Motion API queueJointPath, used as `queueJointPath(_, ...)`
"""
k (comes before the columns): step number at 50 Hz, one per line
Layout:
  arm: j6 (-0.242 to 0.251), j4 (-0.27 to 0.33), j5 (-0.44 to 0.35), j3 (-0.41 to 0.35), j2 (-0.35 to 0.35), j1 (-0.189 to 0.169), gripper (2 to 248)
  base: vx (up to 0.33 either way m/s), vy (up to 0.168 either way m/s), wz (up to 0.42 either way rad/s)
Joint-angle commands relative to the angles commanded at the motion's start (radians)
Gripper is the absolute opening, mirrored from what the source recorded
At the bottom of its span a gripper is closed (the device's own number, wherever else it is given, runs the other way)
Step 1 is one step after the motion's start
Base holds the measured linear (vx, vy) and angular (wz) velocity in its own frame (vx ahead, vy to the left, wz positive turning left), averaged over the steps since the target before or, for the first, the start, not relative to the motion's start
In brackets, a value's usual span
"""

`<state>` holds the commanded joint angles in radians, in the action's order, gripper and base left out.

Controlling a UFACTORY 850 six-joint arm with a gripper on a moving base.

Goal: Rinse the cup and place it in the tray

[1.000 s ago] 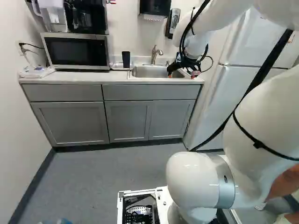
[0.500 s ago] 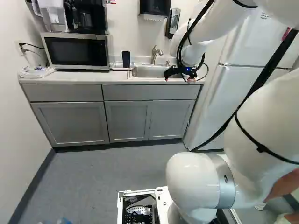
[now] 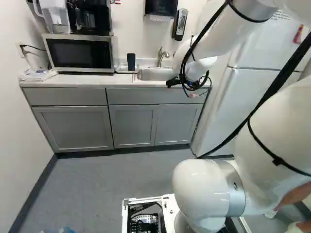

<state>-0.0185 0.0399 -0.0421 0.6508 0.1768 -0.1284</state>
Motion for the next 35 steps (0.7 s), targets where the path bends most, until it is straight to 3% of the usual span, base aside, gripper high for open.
queueJointPath(35,0.009,-0.019,-0.400,-0.271,0.049,0.062,247,0.000,0.000,0.000)
